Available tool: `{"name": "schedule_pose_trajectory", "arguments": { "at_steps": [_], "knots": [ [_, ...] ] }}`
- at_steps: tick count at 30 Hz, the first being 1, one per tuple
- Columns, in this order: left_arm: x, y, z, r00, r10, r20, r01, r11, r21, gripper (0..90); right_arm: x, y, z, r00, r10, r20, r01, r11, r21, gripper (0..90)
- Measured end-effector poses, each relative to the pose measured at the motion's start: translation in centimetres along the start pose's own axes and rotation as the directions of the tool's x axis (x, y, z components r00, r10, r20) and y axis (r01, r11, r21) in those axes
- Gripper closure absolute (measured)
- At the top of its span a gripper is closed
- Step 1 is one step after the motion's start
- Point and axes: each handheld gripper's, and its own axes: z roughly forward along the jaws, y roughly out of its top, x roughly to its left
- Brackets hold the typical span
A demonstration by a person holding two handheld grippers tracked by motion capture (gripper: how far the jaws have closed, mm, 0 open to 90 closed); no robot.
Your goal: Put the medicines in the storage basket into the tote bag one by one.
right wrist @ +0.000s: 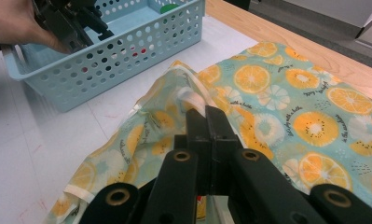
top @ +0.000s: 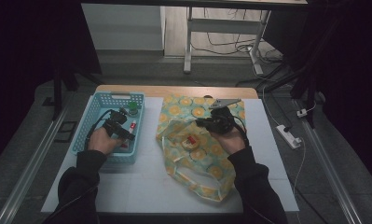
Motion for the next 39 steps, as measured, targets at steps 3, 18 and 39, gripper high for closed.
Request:
{"name": "schedule_pose_trajectory", "arguments": {
  "at_steps": [3, 18, 39],
  "knots": [
    [-0.1, 0.1, 0.1, 1.0000, 0.003, 0.000, -0.003, 0.9999, 0.010, 46.1, 0.0, 0.0, 0.0, 1.0000, 0.000, 0.001, 0.000, 1.000, -0.001, 90.0],
    [-0.3, 0.5, -0.1, 0.9987, -0.026, -0.045, 0.028, 0.9986, 0.045, 65.9, 0.0, 0.0, -0.1, 1.0000, 0.001, 0.001, -0.001, 1.000, -0.002, 90.0],
    [0.6, -0.4, -3.8, 0.9986, -0.049, 0.019, 0.051, 0.9915, -0.120, 70.9, 0.1, 0.2, -0.3, 1.0000, 0.000, 0.003, 0.000, 1.000, -0.013, 90.0]
  ]
}}
